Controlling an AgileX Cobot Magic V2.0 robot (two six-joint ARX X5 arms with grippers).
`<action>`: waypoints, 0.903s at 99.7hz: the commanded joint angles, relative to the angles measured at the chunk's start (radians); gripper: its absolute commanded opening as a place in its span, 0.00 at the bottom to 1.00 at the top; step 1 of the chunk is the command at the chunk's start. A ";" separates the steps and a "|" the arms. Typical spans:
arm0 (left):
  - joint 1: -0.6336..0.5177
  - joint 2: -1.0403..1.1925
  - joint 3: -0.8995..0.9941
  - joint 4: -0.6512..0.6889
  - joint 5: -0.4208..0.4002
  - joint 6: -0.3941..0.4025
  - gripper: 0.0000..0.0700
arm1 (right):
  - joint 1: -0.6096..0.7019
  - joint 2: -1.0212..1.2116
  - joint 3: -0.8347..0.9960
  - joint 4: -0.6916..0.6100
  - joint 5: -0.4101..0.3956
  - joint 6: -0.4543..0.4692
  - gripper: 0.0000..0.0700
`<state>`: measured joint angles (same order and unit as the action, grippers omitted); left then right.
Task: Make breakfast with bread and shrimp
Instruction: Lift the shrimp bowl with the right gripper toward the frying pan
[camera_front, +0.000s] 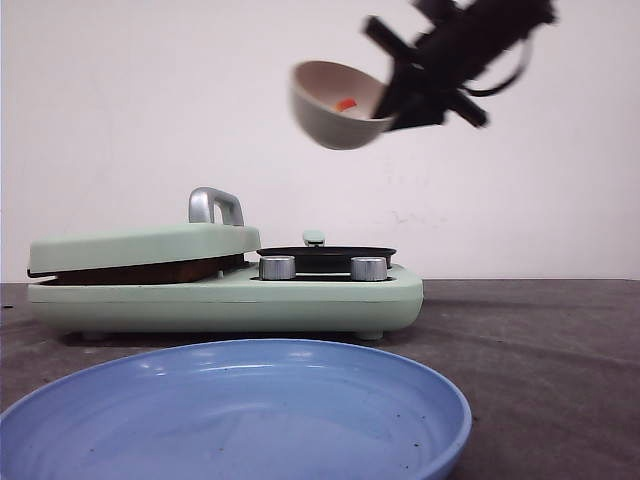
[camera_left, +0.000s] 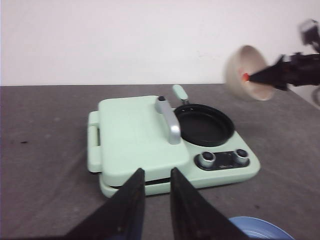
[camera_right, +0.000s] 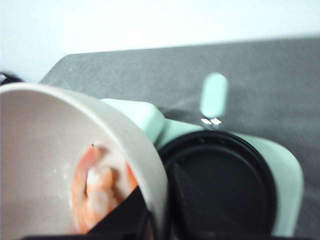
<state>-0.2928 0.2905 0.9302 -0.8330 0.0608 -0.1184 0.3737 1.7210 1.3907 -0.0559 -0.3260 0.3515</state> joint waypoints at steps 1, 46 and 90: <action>-0.004 0.005 0.011 0.011 0.016 0.001 0.01 | 0.037 0.018 0.024 0.019 0.077 -0.091 0.00; -0.004 0.005 0.011 0.011 0.053 0.001 0.01 | 0.104 0.033 0.024 0.134 0.311 -0.322 0.00; -0.004 0.005 0.011 0.010 0.053 0.002 0.01 | 0.179 0.057 0.024 0.266 0.578 -0.727 0.00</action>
<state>-0.2928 0.2905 0.9302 -0.8333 0.1104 -0.1184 0.5407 1.7470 1.3907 0.1917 0.2390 -0.2676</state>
